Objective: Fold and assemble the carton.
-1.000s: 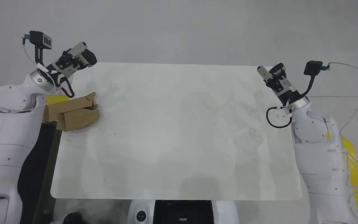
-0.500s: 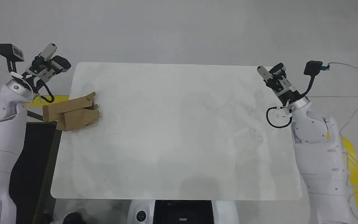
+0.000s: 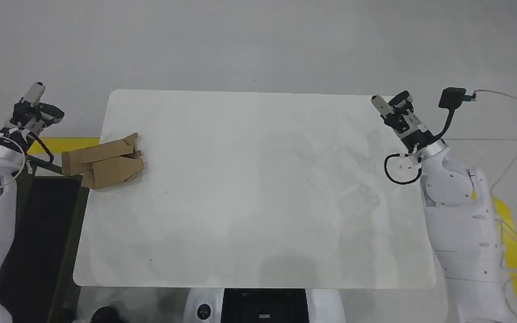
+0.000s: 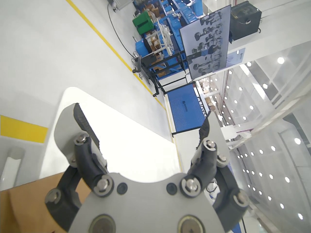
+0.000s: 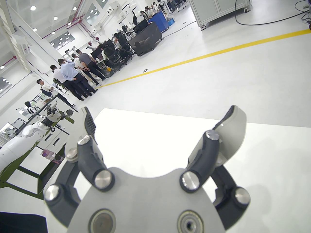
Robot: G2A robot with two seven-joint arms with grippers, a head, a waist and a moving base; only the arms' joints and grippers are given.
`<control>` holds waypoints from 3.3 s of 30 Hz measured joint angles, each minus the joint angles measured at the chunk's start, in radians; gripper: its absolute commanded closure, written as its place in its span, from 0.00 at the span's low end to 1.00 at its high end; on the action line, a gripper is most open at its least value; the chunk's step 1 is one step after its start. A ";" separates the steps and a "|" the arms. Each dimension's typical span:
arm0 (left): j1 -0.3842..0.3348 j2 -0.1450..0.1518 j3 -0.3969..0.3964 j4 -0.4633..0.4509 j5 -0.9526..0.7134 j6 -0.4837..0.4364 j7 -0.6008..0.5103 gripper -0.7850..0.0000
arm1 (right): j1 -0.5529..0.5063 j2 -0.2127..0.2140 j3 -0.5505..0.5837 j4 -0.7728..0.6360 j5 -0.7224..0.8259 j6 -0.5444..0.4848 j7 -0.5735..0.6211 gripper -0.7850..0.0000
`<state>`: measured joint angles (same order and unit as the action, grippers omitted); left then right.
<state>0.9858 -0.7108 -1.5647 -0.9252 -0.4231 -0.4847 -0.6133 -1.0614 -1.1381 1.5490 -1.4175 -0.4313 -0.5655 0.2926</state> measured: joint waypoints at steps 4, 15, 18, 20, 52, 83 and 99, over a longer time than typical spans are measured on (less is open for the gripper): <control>0.062 0.003 -0.040 0.004 -0.008 0.027 0.045 0.00 | 0.000 0.000 0.000 0.000 0.000 0.000 0.000 0.00; 0.187 0.000 -0.095 -0.005 0.004 0.122 0.126 0.00 | 0.000 0.000 0.000 0.000 0.000 0.000 0.000 0.00; 0.217 -0.002 -0.104 0.007 0.013 0.149 0.159 0.00 | 0.000 0.000 0.000 0.000 0.000 0.000 0.000 0.00; 0.234 -0.005 -0.110 0.011 0.014 0.173 0.182 0.00 | 0.000 0.000 0.000 0.000 0.000 0.000 0.000 0.00; 0.299 -0.064 -0.069 0.012 -0.083 0.232 0.032 1.00 | 0.000 0.000 0.000 0.000 0.000 0.000 0.000 0.00; 0.077 -0.081 -0.113 -0.131 -0.104 0.198 -0.025 1.00 | 0.000 0.000 0.000 0.000 0.000 0.000 0.000 0.00; -0.289 -0.145 0.193 -0.083 -0.023 0.141 -0.290 1.00 | 0.000 0.000 0.000 0.000 0.000 0.000 0.000 0.00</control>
<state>0.6969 -0.8553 -1.3714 -1.0079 -0.4463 -0.3432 -0.9031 -1.0614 -1.1381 1.5490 -1.4175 -0.4313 -0.5655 0.2926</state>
